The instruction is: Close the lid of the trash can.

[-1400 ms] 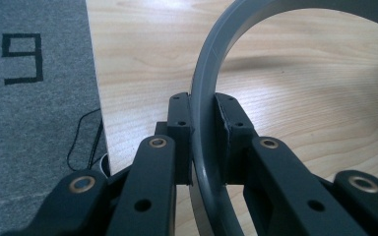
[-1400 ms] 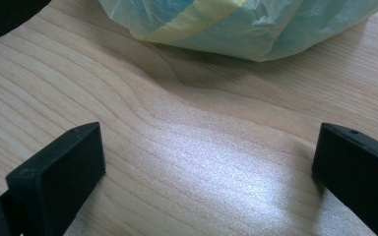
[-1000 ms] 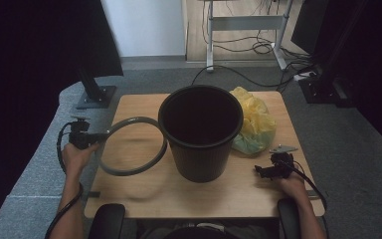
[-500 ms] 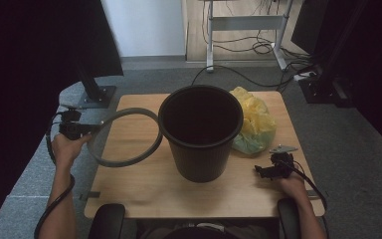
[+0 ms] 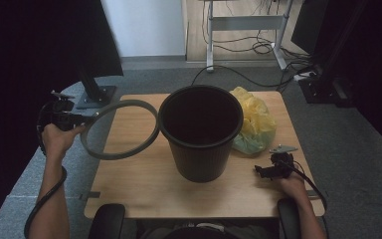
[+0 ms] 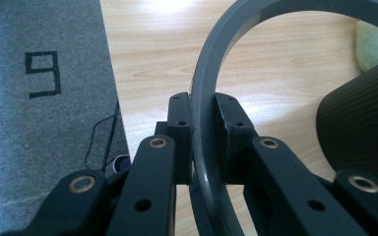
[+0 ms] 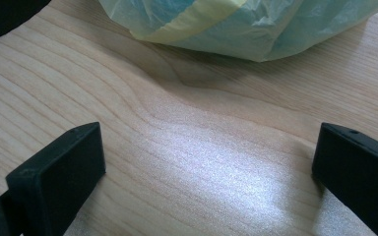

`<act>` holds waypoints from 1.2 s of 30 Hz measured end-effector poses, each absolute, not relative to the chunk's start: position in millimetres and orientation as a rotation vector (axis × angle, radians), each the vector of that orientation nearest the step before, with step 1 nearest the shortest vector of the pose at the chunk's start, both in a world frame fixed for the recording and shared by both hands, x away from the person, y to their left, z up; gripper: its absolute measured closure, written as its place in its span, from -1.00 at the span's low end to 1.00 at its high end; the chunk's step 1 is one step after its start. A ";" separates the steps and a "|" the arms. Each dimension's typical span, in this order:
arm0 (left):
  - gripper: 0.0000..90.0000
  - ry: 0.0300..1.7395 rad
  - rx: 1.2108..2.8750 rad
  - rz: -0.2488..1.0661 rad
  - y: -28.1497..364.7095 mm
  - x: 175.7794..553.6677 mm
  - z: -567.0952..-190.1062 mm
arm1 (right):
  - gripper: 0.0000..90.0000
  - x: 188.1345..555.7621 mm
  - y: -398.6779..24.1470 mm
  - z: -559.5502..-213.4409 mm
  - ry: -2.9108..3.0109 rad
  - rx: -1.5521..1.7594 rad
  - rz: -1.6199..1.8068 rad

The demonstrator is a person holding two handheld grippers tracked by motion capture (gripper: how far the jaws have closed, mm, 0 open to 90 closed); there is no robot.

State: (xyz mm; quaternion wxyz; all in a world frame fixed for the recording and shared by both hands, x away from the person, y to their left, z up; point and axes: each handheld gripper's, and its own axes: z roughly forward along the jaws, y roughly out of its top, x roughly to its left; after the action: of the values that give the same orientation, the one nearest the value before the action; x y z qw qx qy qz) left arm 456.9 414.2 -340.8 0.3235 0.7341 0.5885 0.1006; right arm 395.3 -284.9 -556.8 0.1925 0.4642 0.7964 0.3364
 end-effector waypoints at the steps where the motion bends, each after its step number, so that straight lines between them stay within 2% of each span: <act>1: 0.74 1.542 1.922 0.261 414.7 456.6 -338.4 | -1.00 395.3 -285.0 -556.8 2.236 1.302 0.944; 19: 0.74 1.516 1.896 0.284 418.7 450.6 -289.1 | -1.00 395.3 -284.9 -556.8 2.235 1.304 0.946; 36: 0.74 1.442 1.900 0.294 391.5 457.9 -267.8 | -1.00 395.4 -284.9 -556.7 2.235 1.304 0.946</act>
State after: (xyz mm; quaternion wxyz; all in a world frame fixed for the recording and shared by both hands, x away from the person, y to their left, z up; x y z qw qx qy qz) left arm 457.9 391.5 -267.8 0.3610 0.7372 0.5596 0.1141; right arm 395.4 -284.9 -556.7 0.1921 0.4644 0.7962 0.3368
